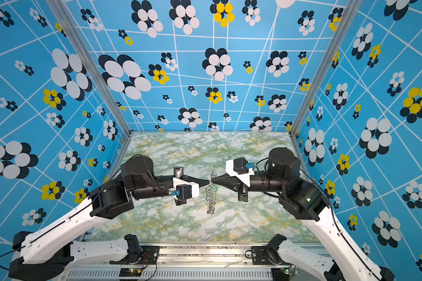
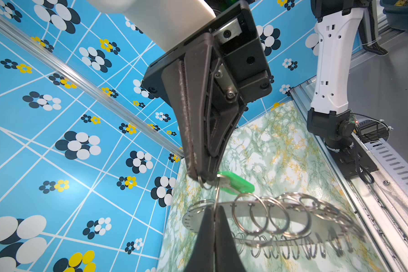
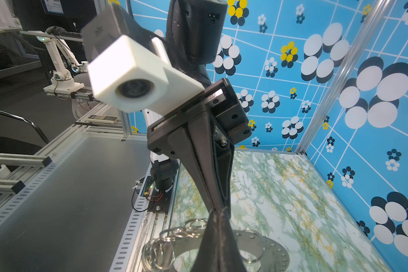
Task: Attach keys to a key ring
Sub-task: Insert the key into the keyring.
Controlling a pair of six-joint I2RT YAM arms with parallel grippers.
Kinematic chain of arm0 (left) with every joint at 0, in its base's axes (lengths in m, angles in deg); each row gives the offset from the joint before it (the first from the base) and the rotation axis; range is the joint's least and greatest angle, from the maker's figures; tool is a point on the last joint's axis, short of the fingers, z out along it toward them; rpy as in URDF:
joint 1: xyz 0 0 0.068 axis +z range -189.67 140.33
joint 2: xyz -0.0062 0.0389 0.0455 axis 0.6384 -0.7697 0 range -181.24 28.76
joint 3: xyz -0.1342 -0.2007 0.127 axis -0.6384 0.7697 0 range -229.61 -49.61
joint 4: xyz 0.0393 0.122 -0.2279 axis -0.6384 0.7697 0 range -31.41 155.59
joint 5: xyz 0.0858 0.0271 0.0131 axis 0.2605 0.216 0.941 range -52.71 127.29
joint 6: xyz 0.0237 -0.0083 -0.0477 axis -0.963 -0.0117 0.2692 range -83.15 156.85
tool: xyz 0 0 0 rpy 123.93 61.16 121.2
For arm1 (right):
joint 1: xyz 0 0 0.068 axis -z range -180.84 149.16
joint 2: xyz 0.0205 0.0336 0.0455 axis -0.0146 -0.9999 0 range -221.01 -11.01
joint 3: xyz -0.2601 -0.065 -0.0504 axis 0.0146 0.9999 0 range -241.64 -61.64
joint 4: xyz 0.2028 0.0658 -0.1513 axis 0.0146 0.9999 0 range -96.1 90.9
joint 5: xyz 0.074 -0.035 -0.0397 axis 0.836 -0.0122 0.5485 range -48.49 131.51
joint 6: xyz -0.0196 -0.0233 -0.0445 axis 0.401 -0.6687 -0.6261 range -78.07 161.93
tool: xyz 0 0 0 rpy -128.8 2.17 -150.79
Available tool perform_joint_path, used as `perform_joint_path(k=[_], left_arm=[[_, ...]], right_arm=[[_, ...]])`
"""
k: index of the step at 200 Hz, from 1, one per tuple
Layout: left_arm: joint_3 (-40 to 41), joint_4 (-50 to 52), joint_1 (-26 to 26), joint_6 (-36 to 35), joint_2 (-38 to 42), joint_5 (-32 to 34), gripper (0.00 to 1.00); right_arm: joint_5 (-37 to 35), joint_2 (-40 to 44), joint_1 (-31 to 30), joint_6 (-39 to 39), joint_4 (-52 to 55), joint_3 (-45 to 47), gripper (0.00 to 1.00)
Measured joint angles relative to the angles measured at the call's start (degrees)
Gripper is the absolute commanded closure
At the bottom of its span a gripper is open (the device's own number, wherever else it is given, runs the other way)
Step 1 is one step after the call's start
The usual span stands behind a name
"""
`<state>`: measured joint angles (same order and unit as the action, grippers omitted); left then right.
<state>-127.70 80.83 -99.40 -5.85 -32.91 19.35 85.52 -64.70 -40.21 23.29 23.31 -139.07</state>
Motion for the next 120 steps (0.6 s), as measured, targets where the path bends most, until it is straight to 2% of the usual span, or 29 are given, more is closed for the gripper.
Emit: perform_joint_path(k=[120], left_arm=[[0.0,0.0,0.0,-0.2,0.0,0.9,1.00]], right_arm=[[0.4,0.4,0.0,0.2,0.0,0.0,1.00]])
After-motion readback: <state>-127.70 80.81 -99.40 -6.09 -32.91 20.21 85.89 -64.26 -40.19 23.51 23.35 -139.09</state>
